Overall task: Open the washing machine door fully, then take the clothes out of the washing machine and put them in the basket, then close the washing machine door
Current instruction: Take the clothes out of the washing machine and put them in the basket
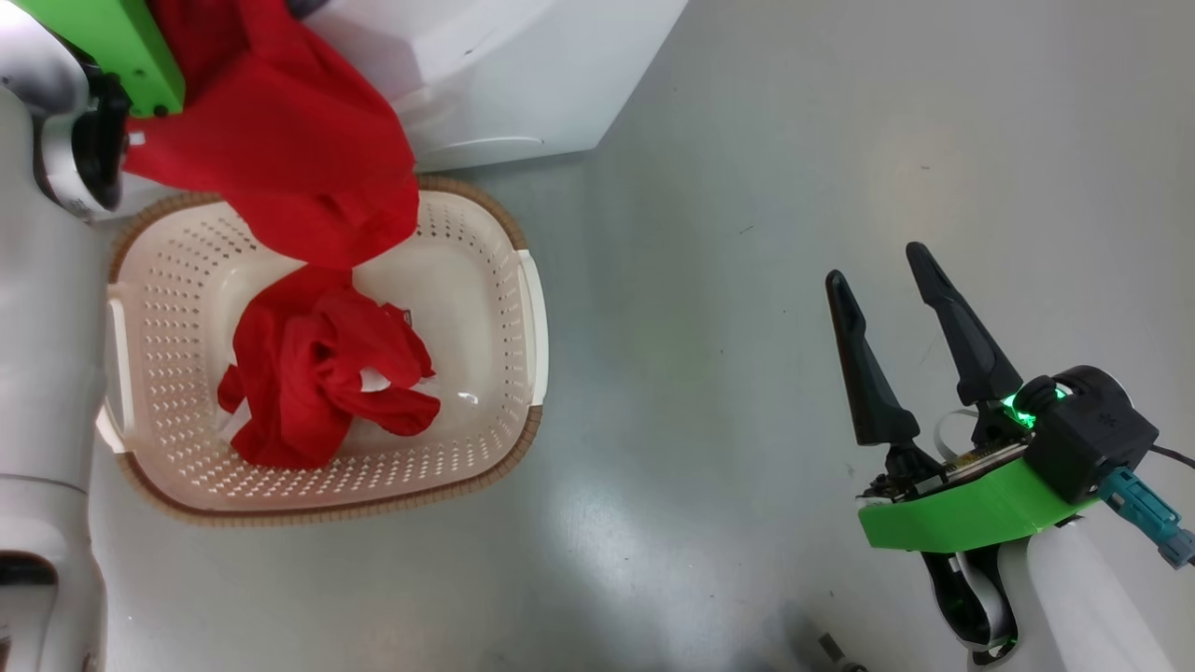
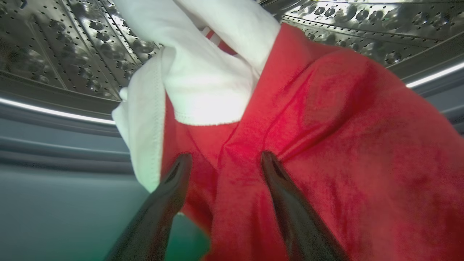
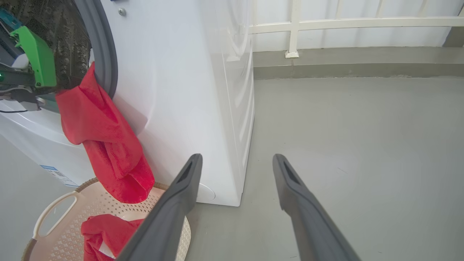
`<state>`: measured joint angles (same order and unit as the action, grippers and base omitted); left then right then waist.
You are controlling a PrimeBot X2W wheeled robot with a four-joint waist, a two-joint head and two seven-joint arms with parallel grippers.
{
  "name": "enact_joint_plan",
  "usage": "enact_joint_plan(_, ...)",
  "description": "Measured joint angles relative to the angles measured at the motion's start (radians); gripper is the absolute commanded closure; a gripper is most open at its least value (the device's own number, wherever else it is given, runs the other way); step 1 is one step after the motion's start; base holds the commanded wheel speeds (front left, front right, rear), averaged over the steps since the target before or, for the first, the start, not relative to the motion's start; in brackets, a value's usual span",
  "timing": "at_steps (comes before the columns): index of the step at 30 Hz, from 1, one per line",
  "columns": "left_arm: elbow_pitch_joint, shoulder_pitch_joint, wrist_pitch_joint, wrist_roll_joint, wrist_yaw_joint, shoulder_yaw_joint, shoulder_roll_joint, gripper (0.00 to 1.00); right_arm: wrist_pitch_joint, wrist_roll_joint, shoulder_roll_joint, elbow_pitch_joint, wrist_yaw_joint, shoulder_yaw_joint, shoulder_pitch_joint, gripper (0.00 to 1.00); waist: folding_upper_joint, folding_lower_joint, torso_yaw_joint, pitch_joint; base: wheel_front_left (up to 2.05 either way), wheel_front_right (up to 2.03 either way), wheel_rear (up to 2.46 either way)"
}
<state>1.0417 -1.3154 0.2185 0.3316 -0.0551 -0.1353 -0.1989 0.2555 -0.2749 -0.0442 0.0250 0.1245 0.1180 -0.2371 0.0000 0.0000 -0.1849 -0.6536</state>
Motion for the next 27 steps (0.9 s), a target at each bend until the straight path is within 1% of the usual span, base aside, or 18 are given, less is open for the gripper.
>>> enact_joint_plan(3,0.017,-0.009,-0.008,0.000,0.002,-0.004,0.000,0.00,0.000,-0.003,0.000,0.000,0.000,0.000,0.000,0.00,0.0000,0.0000,-0.001,-0.005,0.00,0.00,0.00)
enact_joint_plan(4,0.024,-0.013,-0.010,0.002,0.003,-0.005,0.000,0.16,0.000,-0.005,0.000,0.000,0.000,0.000,0.000,0.00,0.0000,0.0000,-0.001,-0.006,0.00,0.00,0.00)
enact_joint_plan(5,0.030,-0.018,-0.011,0.003,0.003,-0.007,0.000,0.63,0.000,-0.005,0.000,0.000,0.000,-0.001,0.000,0.00,0.0000,0.0000,0.000,-0.007,0.00,0.00,0.00)
enact_joint_plan(6,0.034,-0.021,-0.019,0.003,0.004,-0.009,0.000,0.88,0.000,-0.005,0.000,0.000,0.000,-0.001,0.000,0.00,0.0000,0.0000,0.002,-0.008,0.00,0.00,0.00)
enact_joint_plan(7,0.037,-0.021,-0.025,0.004,0.007,-0.011,0.001,1.00,0.000,-0.005,0.000,0.000,0.000,-0.001,0.000,0.00,0.0000,0.0000,0.003,-0.009,0.00,0.00,0.00)
enact_joint_plan(10,0.048,-0.021,-0.043,0.007,0.013,-0.015,0.004,1.00,0.000,-0.005,0.000,0.001,0.000,-0.001,0.000,0.00,0.0000,0.0000,0.008,-0.011,0.00,0.00,0.00)
enact_joint_plan(14,0.056,-0.021,-0.080,0.016,0.035,-0.015,0.007,1.00,0.000,-0.005,0.000,0.001,0.000,-0.002,0.000,0.00,0.0000,0.0000,0.014,-0.012,0.00,0.00,0.00)
enact_joint_plan(20,0.053,-0.020,-0.165,0.024,0.057,-0.021,0.012,1.00,0.000,-0.004,0.000,0.001,0.000,-0.007,0.000,0.00,0.0000,0.0000,0.025,-0.009,0.00,0.00,0.00)
enact_joint_plan(27,0.005,-0.008,-0.266,0.024,0.082,-0.036,0.013,1.00,0.000,-0.002,0.000,0.001,0.000,-0.012,0.001,0.00,0.0000,0.0000,0.044,0.000,0.00,0.00,0.00)
